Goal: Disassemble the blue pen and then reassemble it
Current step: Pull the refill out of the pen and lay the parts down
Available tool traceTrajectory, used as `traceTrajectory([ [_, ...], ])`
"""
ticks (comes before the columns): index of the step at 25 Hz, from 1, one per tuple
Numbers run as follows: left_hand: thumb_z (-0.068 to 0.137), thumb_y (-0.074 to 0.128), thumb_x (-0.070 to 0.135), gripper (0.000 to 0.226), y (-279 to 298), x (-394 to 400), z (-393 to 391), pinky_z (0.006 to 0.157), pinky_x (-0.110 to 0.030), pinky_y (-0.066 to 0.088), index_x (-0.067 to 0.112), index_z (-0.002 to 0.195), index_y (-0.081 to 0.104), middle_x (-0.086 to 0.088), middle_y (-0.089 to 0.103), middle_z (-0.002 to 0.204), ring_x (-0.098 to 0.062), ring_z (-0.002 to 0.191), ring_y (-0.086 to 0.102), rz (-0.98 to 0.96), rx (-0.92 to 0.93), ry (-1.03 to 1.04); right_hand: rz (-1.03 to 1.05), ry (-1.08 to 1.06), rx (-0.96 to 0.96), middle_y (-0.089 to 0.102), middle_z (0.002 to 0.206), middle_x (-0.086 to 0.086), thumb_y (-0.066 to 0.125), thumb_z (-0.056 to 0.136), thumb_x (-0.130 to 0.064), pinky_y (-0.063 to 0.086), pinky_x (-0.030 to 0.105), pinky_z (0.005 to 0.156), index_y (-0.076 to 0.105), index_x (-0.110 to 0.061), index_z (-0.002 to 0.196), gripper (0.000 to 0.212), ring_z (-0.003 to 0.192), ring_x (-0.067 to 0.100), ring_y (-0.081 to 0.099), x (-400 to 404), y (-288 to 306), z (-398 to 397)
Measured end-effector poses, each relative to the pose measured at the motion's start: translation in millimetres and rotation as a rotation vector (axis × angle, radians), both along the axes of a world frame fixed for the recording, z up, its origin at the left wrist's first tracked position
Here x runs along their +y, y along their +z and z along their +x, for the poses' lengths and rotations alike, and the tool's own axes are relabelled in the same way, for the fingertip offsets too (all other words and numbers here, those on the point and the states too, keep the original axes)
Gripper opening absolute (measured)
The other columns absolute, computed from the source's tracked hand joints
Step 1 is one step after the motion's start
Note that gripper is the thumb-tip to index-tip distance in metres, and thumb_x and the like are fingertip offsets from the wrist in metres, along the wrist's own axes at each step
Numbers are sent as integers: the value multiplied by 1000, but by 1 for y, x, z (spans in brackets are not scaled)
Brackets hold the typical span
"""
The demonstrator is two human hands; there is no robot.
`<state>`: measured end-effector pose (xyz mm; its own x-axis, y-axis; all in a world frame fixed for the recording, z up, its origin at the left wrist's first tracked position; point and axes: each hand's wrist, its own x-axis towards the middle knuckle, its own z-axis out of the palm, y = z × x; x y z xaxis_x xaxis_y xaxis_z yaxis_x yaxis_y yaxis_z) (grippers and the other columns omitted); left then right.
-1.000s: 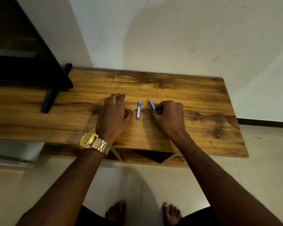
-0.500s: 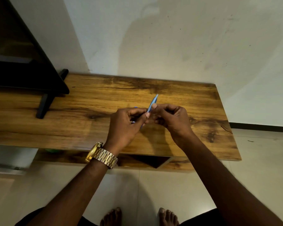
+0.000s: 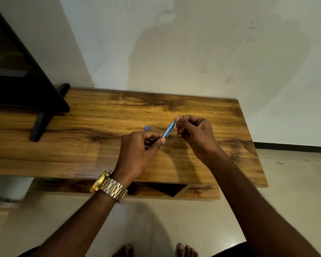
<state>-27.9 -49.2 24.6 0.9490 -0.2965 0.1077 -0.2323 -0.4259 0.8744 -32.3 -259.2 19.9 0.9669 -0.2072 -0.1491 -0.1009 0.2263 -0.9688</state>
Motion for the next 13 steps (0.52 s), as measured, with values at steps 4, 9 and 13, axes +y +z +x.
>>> traceTrajectory([
  [4,98,80,26,19,0,-1,1,79,-15,62,23,116,83,12,83,86,7,82,78,2,5,-4,121,-31,8,62,72,6,74,99,-6,52,28,63,80,-8,86,15,66,13,57,-7,2,8],
  [9,97,80,27,15,1,1,2,77,-16,62,25,111,85,14,82,82,6,82,77,-29,12,66,-416,-196,202,79,79,-4,85,92,-26,56,32,68,86,-16,89,10,70,6,67,-25,-9,13],
  [13,98,80,28,15,1,3,5,81,-27,66,23,111,85,13,83,85,4,84,79,-63,23,112,-944,-109,233,75,78,-11,88,89,-31,49,6,66,88,-21,94,11,74,-4,66,-21,-22,15],
])
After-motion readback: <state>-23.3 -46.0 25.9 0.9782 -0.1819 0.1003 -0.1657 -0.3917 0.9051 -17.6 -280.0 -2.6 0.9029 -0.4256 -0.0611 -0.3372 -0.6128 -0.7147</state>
